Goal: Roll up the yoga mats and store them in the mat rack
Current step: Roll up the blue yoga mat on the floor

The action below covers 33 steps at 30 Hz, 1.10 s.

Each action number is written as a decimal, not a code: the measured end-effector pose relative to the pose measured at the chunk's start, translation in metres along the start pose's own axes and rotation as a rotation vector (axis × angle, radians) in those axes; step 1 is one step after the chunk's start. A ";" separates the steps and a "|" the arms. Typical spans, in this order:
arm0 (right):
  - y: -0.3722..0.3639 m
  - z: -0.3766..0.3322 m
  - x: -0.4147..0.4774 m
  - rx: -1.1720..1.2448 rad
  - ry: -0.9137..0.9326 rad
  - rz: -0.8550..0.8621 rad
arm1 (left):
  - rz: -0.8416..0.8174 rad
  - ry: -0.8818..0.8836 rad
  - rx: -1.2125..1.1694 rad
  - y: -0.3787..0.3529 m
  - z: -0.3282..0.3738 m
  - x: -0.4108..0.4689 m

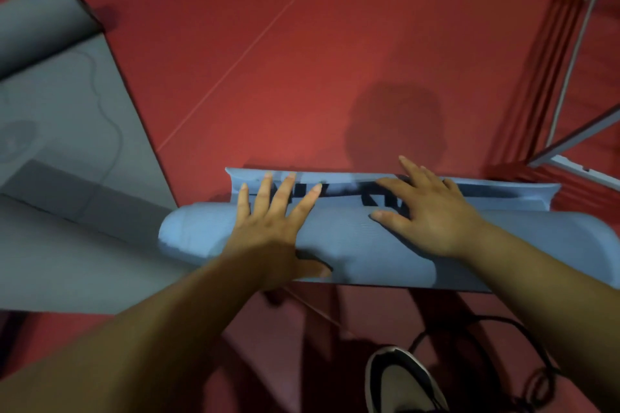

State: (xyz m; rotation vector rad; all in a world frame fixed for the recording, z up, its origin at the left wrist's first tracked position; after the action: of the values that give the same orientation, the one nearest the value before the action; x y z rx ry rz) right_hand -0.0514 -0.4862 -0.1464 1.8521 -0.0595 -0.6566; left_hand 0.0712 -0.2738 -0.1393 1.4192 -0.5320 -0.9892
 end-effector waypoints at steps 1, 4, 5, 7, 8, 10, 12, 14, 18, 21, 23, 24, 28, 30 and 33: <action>0.000 0.000 -0.002 -0.006 0.002 0.005 | -0.019 0.008 -0.002 0.001 -0.001 0.003; 0.000 0.001 -0.005 -0.021 0.004 0.012 | -0.068 0.007 0.006 0.004 -0.002 0.012; 0.001 0.001 -0.005 -0.021 0.001 0.014 | -0.089 0.009 0.004 0.005 -0.003 0.015; 0.003 0.002 -0.007 -0.009 -0.014 0.033 | -0.122 0.017 -0.017 0.006 -0.005 0.021; 0.005 0.003 -0.007 -0.002 -0.027 0.049 | -0.134 0.019 -0.038 0.007 -0.007 0.025; 0.008 0.006 -0.009 0.001 -0.059 0.065 | -0.157 0.021 -0.068 0.007 -0.011 0.034; 0.009 0.010 -0.007 0.006 -0.096 0.046 | -0.183 0.024 -0.069 0.006 -0.014 0.041; 0.010 0.013 -0.001 -0.001 -0.133 -0.011 | -0.205 0.030 -0.071 0.004 -0.016 0.045; 0.007 0.013 0.008 -0.013 -0.146 -0.109 | -0.229 0.034 -0.104 0.004 -0.017 0.048; 0.010 0.013 0.003 -0.033 -0.140 -0.052 | -0.233 0.039 -0.142 0.004 -0.015 0.045; 0.010 0.011 -0.003 -0.045 -0.135 0.000 | -0.222 0.041 -0.146 0.005 -0.013 0.039; 0.010 0.010 -0.006 -0.045 -0.130 0.025 | -0.213 0.041 -0.142 0.006 -0.012 0.037; 0.009 0.010 -0.015 -0.017 -0.100 0.074 | -0.179 0.022 -0.104 0.009 -0.007 0.033; 0.011 0.015 -0.013 0.011 -0.098 0.070 | -0.184 0.025 -0.116 0.008 -0.007 0.032; 0.017 0.029 0.001 0.069 -0.106 0.060 | -0.193 0.016 -0.128 0.007 -0.007 0.032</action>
State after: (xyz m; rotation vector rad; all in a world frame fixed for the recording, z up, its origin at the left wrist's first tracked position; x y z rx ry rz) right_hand -0.0599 -0.5175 -0.1386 1.8729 -0.2087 -0.7184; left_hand 0.0956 -0.2965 -0.1414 1.3801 -0.3184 -1.1441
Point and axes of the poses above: each hand's wrist, its own x-axis towards the middle knuckle, its own y-axis out of the back of the hand, z = x × y, the point moved 8 cm from there along x, towards the middle knuckle, and after that the axes turned 3 degrees about -x, right-handed, at the moved point
